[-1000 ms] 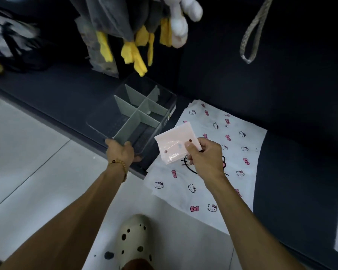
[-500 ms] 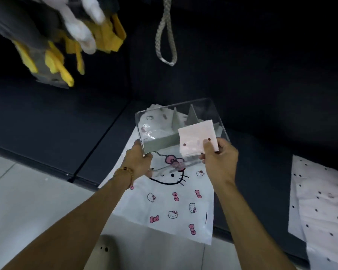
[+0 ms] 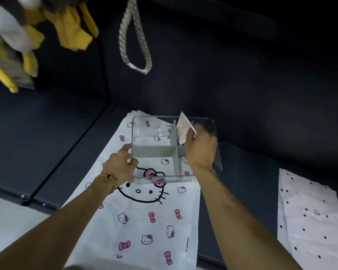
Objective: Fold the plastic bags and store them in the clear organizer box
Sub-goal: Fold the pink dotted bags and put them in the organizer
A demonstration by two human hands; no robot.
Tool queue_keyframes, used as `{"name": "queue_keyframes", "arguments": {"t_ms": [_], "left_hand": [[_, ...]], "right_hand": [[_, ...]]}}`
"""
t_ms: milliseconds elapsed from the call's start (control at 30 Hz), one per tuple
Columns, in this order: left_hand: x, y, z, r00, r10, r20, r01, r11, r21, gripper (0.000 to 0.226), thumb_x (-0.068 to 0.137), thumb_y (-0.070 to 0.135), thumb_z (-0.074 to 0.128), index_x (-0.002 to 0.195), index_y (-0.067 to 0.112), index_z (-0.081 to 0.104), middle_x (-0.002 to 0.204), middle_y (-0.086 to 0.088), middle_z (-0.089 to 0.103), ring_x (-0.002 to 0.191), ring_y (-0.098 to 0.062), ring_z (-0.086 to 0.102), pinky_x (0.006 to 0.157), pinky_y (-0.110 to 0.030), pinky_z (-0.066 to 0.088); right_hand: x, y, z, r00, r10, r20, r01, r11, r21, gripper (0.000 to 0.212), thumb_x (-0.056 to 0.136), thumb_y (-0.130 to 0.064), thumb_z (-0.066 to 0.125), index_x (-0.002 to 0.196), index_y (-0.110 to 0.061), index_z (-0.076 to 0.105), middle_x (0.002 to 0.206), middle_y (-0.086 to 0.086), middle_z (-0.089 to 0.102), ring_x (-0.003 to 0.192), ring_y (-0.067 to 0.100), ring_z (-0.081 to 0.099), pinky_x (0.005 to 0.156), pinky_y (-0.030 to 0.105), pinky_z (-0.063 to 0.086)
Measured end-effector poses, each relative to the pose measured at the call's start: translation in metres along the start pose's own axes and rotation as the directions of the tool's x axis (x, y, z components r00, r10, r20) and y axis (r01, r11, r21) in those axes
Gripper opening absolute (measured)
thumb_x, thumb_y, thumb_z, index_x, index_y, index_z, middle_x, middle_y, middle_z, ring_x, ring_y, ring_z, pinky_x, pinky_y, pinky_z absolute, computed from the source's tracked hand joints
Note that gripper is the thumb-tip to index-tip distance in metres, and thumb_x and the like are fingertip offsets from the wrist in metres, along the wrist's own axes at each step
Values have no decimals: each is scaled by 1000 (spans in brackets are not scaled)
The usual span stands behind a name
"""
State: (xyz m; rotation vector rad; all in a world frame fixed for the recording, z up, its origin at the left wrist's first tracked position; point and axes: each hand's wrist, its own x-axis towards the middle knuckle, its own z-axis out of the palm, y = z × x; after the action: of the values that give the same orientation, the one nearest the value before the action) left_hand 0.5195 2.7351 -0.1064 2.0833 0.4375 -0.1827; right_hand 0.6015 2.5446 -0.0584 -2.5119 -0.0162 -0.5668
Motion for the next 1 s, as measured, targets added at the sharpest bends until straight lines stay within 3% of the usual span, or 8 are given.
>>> {"name": "queue_keyframes", "arguments": {"t_ms": [200, 300, 433, 533, 700, 767, 900, 1000], "left_hand": [[-4, -3, 4, 997, 16, -80, -15, 1000, 9, 37, 97, 21, 44, 134, 21, 42, 120, -1, 59, 54, -22, 68, 66, -36, 58], [-8, -7, 8, 990, 49, -136, -43, 998, 45, 36, 98, 28, 42, 133, 20, 44, 119, -2, 63, 69, -25, 70, 72, -35, 57], [-15, -9, 12, 984, 49, -172, -43, 998, 38, 36, 97, 38, 42, 130, 22, 49, 115, -1, 65, 85, -26, 69, 85, -38, 53], [-23, -9, 12, 979, 4, -205, -2, 1000, 6, 37, 97, 39, 44, 126, 18, 53, 110, -1, 67, 87, -24, 67, 89, -27, 45], [-61, 5, 18, 963, -48, -265, 14, 991, -130, 34, 96, 36, 47, 122, 16, 56, 110, -5, 66, 92, -24, 65, 91, -39, 49], [-82, 15, 27, 961, -51, -272, 5, 986, -168, 33, 96, 34, 48, 123, 17, 56, 103, -12, 67, 93, -22, 63, 91, -34, 48], [-120, 42, 68, 974, 10, -226, -70, 964, -257, 24, 96, 29, 50, 115, 19, 60, 106, 0, 65, 83, -10, 60, 72, -20, 47], [-146, 65, 123, 992, 95, -87, -116, 951, -287, 21, 96, 24, 49, 112, 17, 61, 109, 2, 63, 93, -12, 60, 80, -22, 50]], "right_hand": [[8, 1, 13, 994, 107, -13, -107, 994, 22, 16, 94, -18, 52, 97, -9, 65, 84, 22, 66, 77, 44, 61, 67, 50, 52], [6, -1, 21, 992, 120, -24, -118, 989, 93, 15, 93, -17, 54, 93, -7, 66, 82, 20, 68, 75, 41, 62, 62, 39, 48], [3, -1, 30, 959, 64, 277, -70, 997, 11, 15, 92, -19, 56, 88, -7, 65, 82, 14, 70, 75, 33, 65, 63, 25, 40], [2, -2, 25, 937, 81, 339, -89, 996, 9, 16, 91, -22, 58, 95, -8, 65, 85, 9, 70, 81, 29, 65, 71, 27, 48], [-23, 7, -15, 957, 196, 215, -238, 952, 191, 21, 92, -23, 55, 106, -9, 63, 98, 6, 71, 92, 26, 65, 86, 38, 52], [-39, 21, -40, 954, 231, 189, -273, 931, 240, 27, 92, -22, 54, 116, -10, 62, 104, 2, 69, 95, 22, 65, 88, 31, 51], [-76, 73, -95, 930, 341, 135, -367, 884, 289, 29, 94, -20, 55, 120, -8, 61, 98, -3, 66, 87, 9, 61, 75, 6, 40], [-113, 130, -137, 880, 460, 120, -475, 848, 233, 29, 95, -25, 56, 118, -9, 61, 97, 1, 67, 88, 12, 62, 75, 7, 40]]}}
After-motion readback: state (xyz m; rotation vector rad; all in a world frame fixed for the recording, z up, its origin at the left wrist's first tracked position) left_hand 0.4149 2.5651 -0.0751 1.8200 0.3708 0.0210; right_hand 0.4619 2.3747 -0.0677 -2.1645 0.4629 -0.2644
